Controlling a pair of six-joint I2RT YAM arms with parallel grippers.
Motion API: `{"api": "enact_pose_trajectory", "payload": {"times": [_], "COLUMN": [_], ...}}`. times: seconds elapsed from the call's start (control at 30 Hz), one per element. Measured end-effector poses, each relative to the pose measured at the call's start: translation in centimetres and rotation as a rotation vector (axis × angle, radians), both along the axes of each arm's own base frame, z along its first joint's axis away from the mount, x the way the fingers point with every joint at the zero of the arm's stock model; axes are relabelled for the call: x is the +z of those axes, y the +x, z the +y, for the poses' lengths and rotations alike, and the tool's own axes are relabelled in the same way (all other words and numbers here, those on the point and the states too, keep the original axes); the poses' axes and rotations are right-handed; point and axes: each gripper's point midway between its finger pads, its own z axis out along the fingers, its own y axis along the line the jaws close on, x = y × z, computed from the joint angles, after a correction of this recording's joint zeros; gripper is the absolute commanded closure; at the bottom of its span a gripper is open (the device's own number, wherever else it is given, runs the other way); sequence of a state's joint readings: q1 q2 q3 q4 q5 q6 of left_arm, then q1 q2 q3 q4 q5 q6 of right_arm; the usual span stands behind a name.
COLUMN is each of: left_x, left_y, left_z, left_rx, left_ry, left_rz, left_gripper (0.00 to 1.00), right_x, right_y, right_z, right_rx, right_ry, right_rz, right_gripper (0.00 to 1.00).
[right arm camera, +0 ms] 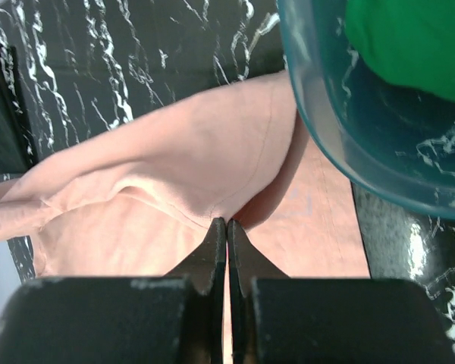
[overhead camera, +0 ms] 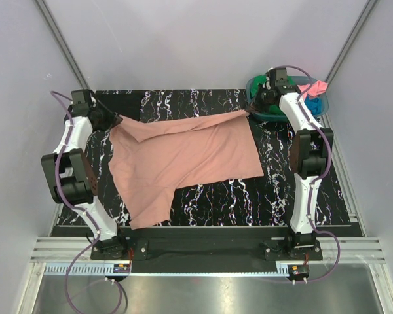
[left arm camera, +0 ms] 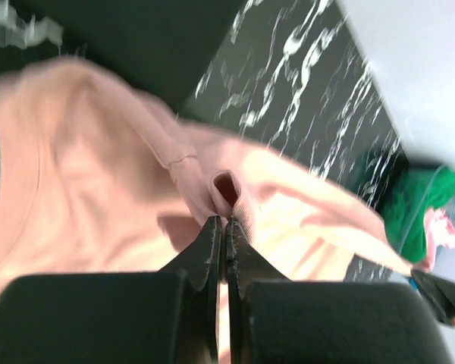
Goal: Fold and stack the t-shirts
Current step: Fold the tshirt
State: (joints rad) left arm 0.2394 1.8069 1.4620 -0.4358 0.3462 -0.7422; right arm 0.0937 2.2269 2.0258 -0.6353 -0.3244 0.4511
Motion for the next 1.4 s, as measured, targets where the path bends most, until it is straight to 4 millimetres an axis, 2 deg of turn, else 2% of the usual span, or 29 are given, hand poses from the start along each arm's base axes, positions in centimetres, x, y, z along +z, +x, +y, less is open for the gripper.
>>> {"api": "enact_pose_trajectory", "payload": {"times": [0.13, 0.23, 0.6, 0.87, 0.9, 0.93, 0.97, 1.03, 1.07, 1.1, 1.27, 1.3, 1.4], "left_x": [-0.9, -1.3, -1.8, -3.9, -4.1, -4.3, -4.4, -4.7, -4.8, -5.0, -5.4, -5.3, -4.8], "left_y": [-3.2, -4.5, -6.6, -8.3, -8.5, -8.6, -8.7, -9.0, -9.1, -9.3, -10.1, -10.0, -8.9], "left_z": [-0.8, -0.7, 0.9, 0.9, 0.9, 1.0, 1.2, 1.7, 2.0, 2.5, 5.1, 5.5, 6.0], "left_rx": [0.003, 0.014, 0.05, 0.038, 0.038, 0.039, 0.039, 0.051, 0.058, 0.069, 0.136, 0.143, 0.135], "left_ry": [-0.035, -0.046, -0.055, -0.05, -0.047, -0.041, -0.03, -0.007, 0.005, 0.019, 0.081, 0.088, 0.085], "left_rz": [0.08, 0.122, 0.194, 0.256, 0.263, 0.268, 0.272, 0.287, 0.295, 0.304, 0.33, 0.322, 0.265], "left_gripper": [1.0, 1.0, 1.0, 1.0, 0.94, 0.82, 0.74, 0.63, 0.58, 0.45, 0.37, 0.37, 0.4], "right_x": [-0.6, -0.8, -1.1, -3.1, -3.5, -3.8, -4.1, -4.9, -5.3, -5.7, -6.4, -6.2, -4.4], "right_y": [-1.1, -1.4, -1.8, -3.2, -3.5, -3.7, -4.0, -4.6, -4.8, -5.1, -5.4, -5.1, -3.6], "right_z": [-0.5, -0.9, -2.5, -2.4, -2.4, -2.4, -2.5, -2.6, -2.7, -2.9, -3.8, -3.9, -3.7], "right_rx": [0.001, -0.005, -0.031, -0.026, -0.026, -0.026, -0.027, -0.027, -0.028, -0.03, -0.04, -0.042, -0.03], "right_ry": [-0.001, 0.002, 0.014, 0.016, 0.016, 0.015, 0.012, 0.003, -0.003, -0.016, -0.069, -0.075, -0.091], "right_rz": [0.054, 0.077, 0.106, 0.167, 0.178, 0.189, 0.202, 0.226, 0.236, 0.245, 0.249, 0.237, 0.182], "right_gripper": [1.0, 1.0, 1.0, 1.0, 0.98, 0.95, 0.92, 0.85, 0.79, 0.65, 0.48, 0.45, 0.45]}}
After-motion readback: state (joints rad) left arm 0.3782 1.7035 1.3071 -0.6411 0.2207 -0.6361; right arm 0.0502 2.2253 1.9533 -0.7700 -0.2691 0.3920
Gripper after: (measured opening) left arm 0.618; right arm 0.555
